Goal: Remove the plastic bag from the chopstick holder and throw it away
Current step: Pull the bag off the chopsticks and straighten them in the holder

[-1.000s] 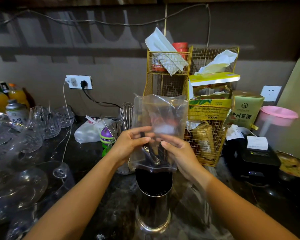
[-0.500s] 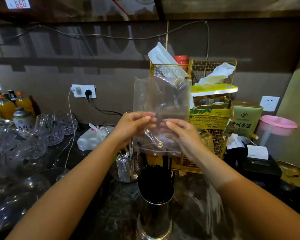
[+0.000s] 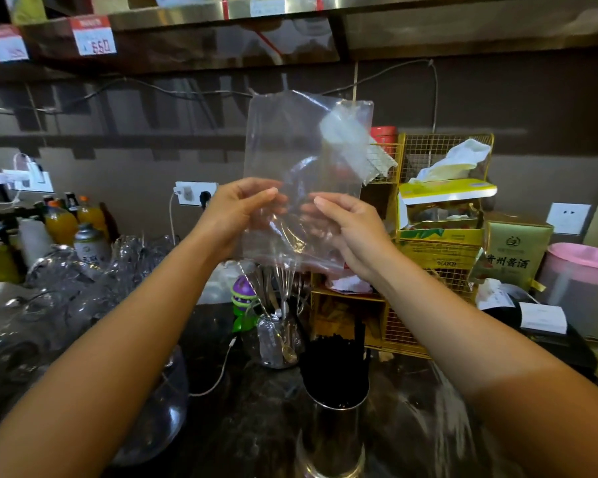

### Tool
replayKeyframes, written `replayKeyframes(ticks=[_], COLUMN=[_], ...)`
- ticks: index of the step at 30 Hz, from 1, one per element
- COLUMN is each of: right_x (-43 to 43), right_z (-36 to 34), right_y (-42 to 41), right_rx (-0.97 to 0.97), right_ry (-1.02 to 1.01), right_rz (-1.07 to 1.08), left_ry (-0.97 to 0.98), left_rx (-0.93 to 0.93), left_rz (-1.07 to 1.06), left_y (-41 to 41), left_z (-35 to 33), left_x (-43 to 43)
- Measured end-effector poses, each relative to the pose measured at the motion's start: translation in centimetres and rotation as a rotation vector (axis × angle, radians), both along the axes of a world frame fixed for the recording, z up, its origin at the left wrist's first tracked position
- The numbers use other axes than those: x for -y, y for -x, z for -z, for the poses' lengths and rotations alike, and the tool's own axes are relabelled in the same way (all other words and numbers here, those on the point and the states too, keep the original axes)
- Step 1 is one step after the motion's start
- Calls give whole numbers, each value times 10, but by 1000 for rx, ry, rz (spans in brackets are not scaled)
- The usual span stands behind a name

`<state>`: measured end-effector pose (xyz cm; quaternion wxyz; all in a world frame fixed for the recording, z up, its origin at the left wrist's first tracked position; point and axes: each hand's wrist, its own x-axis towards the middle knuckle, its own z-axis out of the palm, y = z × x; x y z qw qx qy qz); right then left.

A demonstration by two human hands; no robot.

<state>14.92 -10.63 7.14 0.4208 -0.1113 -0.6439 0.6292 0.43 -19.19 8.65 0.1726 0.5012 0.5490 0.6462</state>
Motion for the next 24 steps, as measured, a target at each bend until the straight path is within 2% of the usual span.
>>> replayKeyframes(ticks=[6, 10, 18, 24], right_x=[40, 65, 98, 108], right_z=[16, 49, 166, 256], right_y=[30, 46, 51, 29], right_rx=[135, 320, 582, 861], right_ry=[56, -8, -99, -283], right_rz=[-83, -10, 92, 190], left_ry=[35, 149, 521, 712], left_rx=[-19, 13, -73, -53], left_rz=[-234, -392, -604, -612], left_y=[16, 23, 2, -23], left_z=[25, 75, 198, 281], left_x=[49, 78, 113, 131])
